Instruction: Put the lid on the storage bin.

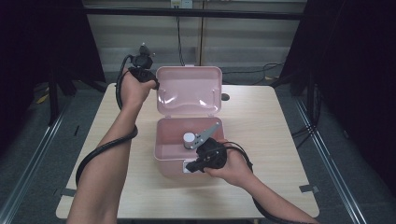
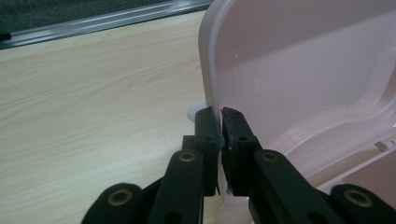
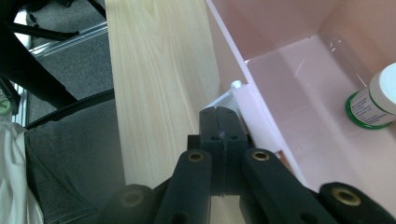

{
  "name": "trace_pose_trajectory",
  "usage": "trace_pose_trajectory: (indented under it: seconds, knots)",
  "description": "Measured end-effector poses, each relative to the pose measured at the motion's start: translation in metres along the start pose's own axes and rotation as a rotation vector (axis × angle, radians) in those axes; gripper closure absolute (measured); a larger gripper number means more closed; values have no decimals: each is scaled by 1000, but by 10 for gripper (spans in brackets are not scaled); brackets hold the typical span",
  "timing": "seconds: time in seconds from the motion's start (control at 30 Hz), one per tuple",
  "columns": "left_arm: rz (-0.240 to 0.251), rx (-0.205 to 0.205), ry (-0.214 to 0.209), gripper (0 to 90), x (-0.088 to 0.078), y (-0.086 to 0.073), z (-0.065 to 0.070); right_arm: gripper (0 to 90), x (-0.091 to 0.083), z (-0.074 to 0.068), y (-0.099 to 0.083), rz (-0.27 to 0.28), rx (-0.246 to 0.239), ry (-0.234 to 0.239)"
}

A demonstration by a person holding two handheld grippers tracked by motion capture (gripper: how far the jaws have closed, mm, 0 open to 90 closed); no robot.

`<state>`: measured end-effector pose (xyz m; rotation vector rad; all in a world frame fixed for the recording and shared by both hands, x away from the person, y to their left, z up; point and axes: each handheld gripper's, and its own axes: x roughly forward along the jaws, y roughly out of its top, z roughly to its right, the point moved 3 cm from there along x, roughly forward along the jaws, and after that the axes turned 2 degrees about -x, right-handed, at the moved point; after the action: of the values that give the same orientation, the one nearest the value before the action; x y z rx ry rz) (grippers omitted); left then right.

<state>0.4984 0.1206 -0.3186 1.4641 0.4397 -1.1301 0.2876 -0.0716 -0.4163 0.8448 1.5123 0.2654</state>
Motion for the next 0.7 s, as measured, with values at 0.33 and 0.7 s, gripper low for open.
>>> trace_pose_trajectory:
  seconds: [0.33,0.7]
  knots:
    - [-12,12,-8,860,-7,-1,2,900,1,1,1,-1,9,5]
    - [-24,23,-8,866,-15,-4,4,900,1,0,2,0,13,-1]
